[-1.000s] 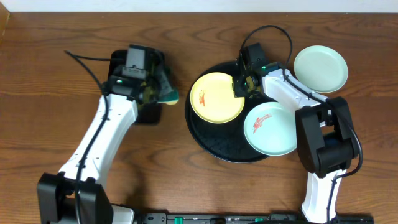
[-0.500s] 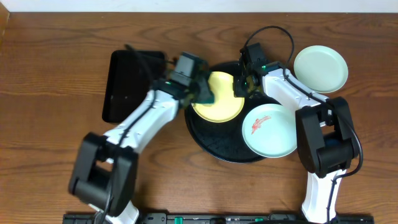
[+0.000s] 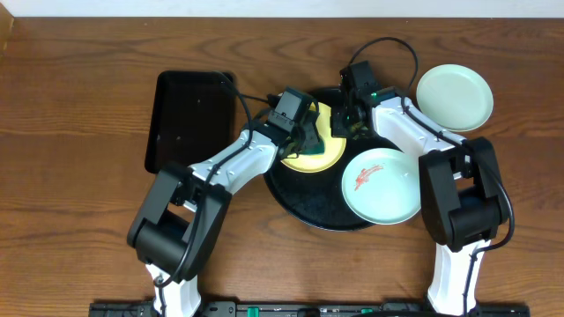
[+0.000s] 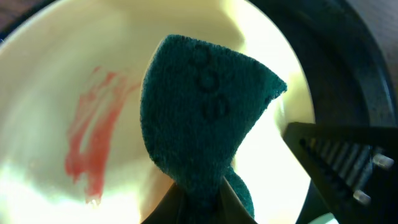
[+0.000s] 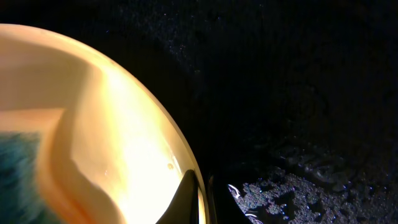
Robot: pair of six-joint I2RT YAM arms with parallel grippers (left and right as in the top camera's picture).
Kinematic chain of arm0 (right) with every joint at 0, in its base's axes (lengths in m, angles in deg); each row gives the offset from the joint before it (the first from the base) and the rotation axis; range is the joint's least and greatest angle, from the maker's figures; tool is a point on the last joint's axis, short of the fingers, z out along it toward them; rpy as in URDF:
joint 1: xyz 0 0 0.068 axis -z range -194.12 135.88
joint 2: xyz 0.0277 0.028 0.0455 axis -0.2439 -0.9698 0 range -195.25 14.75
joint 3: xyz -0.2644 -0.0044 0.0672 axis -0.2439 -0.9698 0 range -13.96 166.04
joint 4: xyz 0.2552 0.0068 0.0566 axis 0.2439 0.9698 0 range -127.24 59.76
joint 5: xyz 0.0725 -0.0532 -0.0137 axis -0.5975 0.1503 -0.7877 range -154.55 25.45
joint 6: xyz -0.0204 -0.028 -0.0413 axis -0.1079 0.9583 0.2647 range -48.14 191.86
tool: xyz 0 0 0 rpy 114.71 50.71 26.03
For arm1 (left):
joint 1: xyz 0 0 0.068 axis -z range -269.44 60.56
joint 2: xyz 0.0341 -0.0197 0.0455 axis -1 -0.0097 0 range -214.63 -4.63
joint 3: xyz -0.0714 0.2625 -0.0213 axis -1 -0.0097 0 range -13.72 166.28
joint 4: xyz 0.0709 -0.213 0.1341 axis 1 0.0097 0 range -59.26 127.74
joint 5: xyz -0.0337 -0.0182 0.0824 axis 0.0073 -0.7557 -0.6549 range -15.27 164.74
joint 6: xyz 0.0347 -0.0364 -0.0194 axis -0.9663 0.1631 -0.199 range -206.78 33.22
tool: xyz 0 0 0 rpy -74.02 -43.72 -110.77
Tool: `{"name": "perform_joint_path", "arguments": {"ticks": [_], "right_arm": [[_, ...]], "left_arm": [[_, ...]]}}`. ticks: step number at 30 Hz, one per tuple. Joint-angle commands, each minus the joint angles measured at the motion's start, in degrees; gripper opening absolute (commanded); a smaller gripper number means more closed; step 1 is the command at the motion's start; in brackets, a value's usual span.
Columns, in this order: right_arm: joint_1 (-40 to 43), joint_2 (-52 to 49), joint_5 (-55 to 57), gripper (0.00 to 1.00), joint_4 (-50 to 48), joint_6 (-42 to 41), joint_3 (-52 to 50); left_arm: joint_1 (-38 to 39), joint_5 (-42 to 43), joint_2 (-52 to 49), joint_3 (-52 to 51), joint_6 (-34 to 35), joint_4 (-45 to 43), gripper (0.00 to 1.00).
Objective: Clean dirty plates on tray and stack at the side
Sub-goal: 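Scrub the yellow plate with the left-held sponge while right gripper holds rim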
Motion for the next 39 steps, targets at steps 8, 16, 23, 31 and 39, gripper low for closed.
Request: {"name": "perform_joint_path", "arguments": {"ticks": [8,16,23,31,39], "right_arm": [[-0.61,-2.56,-0.04,0.01,1.88,-1.99,-0.7],[-0.61,-2.56,0.79,0.02,2.27,-1.95,-0.7],[-0.61,-2.56,1.7,0.01,2.86,-1.92,-0.72],[-0.57,-2.56,1.68,0.01,2.89,-1.95,-0.72],[-0.61,-2.56,1.66,0.01,2.97,-1.97,-0.72]], "left_arm": [[-1.68,-8.35,-5.92,-0.46,2.03,0.57,0.08],[-4.83,-19.21,-5.57,-0.22,-6.21,5.16,0.08],[-6.21,-28.22,-2.34,0.79,-9.44,6.93,0.08],[-6.16,-30.36,3.89,1.09,-11.54,3.45,0.08],[-6.14,-11.32,5.86,1.07,-9.99,2.93,0.08]]}}
